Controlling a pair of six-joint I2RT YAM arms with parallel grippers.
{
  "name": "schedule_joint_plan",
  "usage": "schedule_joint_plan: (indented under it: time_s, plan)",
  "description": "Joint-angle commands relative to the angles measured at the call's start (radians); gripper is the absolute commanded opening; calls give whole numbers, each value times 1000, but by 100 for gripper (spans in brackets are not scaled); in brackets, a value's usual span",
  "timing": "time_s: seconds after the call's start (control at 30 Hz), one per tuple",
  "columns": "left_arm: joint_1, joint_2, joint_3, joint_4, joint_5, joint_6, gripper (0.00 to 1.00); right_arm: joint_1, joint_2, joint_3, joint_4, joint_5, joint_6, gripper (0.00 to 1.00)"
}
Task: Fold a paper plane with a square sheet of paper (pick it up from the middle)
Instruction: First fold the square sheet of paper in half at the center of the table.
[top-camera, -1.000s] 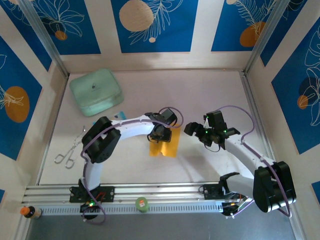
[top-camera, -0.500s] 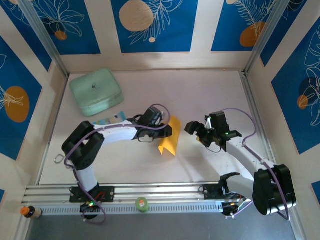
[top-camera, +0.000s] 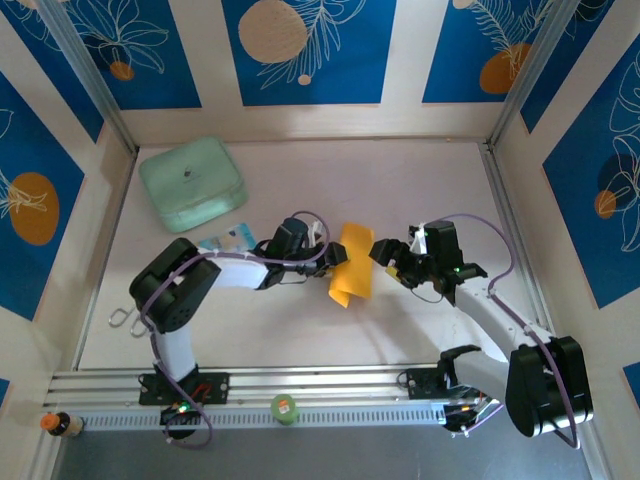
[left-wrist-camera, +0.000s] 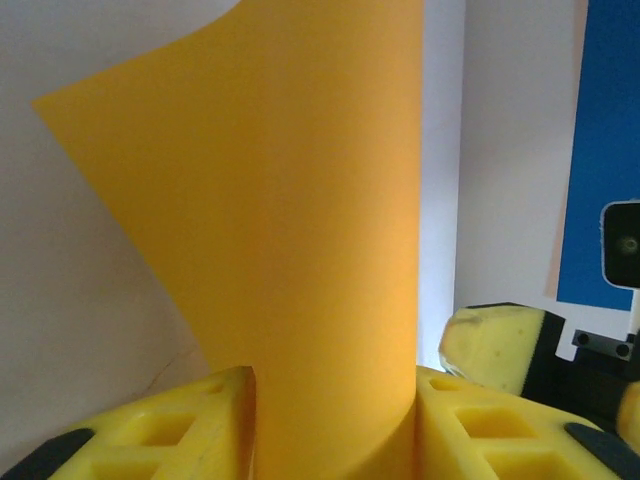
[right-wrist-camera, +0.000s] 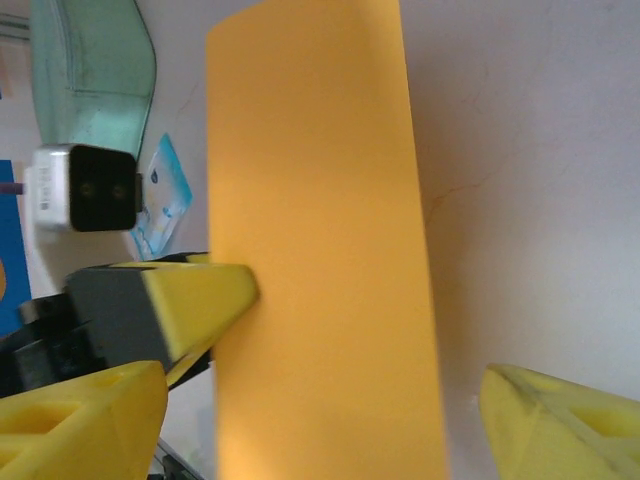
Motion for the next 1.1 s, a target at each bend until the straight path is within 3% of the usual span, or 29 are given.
schedule_joint_plan:
  time_s: [0.0, 0.17, 0.3, 0.43, 0.67, 0.87, 1.07]
  plan:
    - [8, 30, -29, 72, 16, -54, 42, -4, -8, -19, 23, -47, 5, 81]
    - [9, 44, -88, 231, 15, -100, 42, -5, 2, -22, 27, -58, 4, 79]
    - [14, 47, -54, 70, 17, -53, 40, -5, 13, -24, 32, -53, 10, 79]
    - [14, 53, -59, 48, 30, -48, 37, -4, 40, -9, 17, -68, -6, 78]
    - [13, 76, -34, 165, 177, -35, 32, -5, 67, 11, -6, -68, -31, 79]
    - [10, 46, 6, 159, 250, 33, 30, -12, -3, 18, -82, 45, -26, 79]
    - [9, 24, 37, 128, 320, 69, 31, -46, -87, 4, -119, 80, -21, 79]
